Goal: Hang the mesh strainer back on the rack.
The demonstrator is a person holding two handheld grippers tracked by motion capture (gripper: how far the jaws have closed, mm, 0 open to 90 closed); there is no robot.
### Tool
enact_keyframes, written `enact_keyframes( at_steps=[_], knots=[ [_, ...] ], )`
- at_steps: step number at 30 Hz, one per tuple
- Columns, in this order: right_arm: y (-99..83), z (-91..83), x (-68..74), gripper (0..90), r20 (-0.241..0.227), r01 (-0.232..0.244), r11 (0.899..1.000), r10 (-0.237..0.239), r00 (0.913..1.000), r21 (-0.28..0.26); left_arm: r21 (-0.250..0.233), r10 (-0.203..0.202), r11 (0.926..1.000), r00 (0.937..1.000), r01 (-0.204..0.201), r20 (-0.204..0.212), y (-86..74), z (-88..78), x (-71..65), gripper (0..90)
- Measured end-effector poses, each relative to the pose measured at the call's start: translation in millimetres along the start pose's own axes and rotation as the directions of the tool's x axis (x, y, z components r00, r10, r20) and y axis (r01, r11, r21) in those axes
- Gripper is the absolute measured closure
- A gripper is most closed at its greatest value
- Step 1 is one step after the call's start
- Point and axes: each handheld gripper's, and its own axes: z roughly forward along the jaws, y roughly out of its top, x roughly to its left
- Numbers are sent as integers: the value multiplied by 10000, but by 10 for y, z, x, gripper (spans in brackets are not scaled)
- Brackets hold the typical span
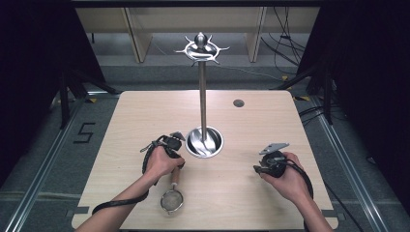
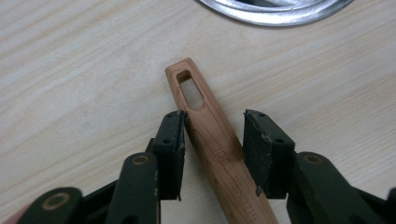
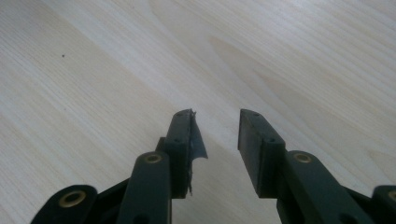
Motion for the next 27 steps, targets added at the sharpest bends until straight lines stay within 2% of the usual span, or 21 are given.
enact_keyframes(
  at_steps=[3, 5, 6, 7, 10, 11, 12, 13, 14, 16, 17, 18, 19, 20, 21, 24, 25, 27],
  knots=[
    [0, 5, -4, 659, 27, 57, 10000, -57, 10000, -27, 127, 146, 9998, 9999, -146, -47, 3, -7, 11, 604],
    [1, 2, -2, 658, -8, 9, 10000, -9, 10000, 8, 208, 63, 9998, 10000, -64, 35, 3, -6, 10, 594],
    [4, -5, 3, 657, -47, -86, 9999, 86, 10000, 60, 226, 30, 9997, 9999, -34, 166, 1, -7, 14, 565],
    [-1, 5, -4, 656, 15, 46, 10000, -45, 10000, -36, 207, -58, 9998, 9997, 53, 234, -4, -10, 9, 540],
    [-9, 18, 1, 652, 66, -22, 9998, 23, 10000, -219, 231, 54, 9997, 9995, -61, 315, -29, -42, -6, 474],
    [-9, 18, 1, 652, 65, -28, 9998, 29, 10000, -218, 197, -89, 9998, 9994, 82, 346, -43, -52, -28, 464],
    [-10, 19, 1, 652, 61, -25, 9997, 26, 10000, -224, 213, -41, 9998, 9995, 34, 326, -51, -59, -36, 449],
    [-10, 18, 1, 652, 62, -29, 9998, 31, 10000, -220, 451, 239, 9987, 9991, -255, 347, -63, -78, -37, 432],
    [-4, 2, -3, 651, -3, -12, 10000, 12, 10000, -35, 551, 227, 9982, 9991, -246, 350, -82, -89, -53, 418],
    [0, -6, 3, 650, -44, -106, 9999, 106, 9999, 36, 630, 334, 9974, 9990, -353, 311, -127, -110, -67, 417],
    [-5, 2, -3, 650, 13, 46, 10000, -46, 10000, -50, 792, 515, 9954, 9981, -539, 327, -148, -120, -64, 417],
    [-3, 0, 4, 650, 7, -67, 10000, 67, 10000, -69, 790, 733, 9939, 9964, -765, 421, -165, -119, -52, 419],
    [-3, -2, 4, 649, -11, -79, 9999, 79, 10000, -67, 892, 693, 9933, 9966, -732, 452, -200, -129, -60, 420],
    [-4, 1, -3, 650, -5, 7, 10000, -7, 10000, -37, 1048, 819, 9907, 9953, -869, 517, -221, -139, -55, 428],
    [0, -6, 5, 650, -83, -156, 9999, 156, 9998, 63, 1150, 863, 9892, 9953, -910, 445, -242, -148, -55, 440],
    [-3, 14, 3, 650, -22, 56, 10000, -56, 10000, 9, 1445, 1126, 9824, 9924, -1187, 496, -279, -147, -29, 497],
    [3, 6, 11, 649, -86, -84, 9999, 85, 9999, 96, 1433, 1149, 9823, 9922, -1208, 490, -290, -137, -25, 508],
    [5, 9, 12, 648, -89, -60, 9999, 60, 9999, 103, 1529, 1173, 9804, 9916, -1245, 552, -302, -121, -18, 521]
  ],
)
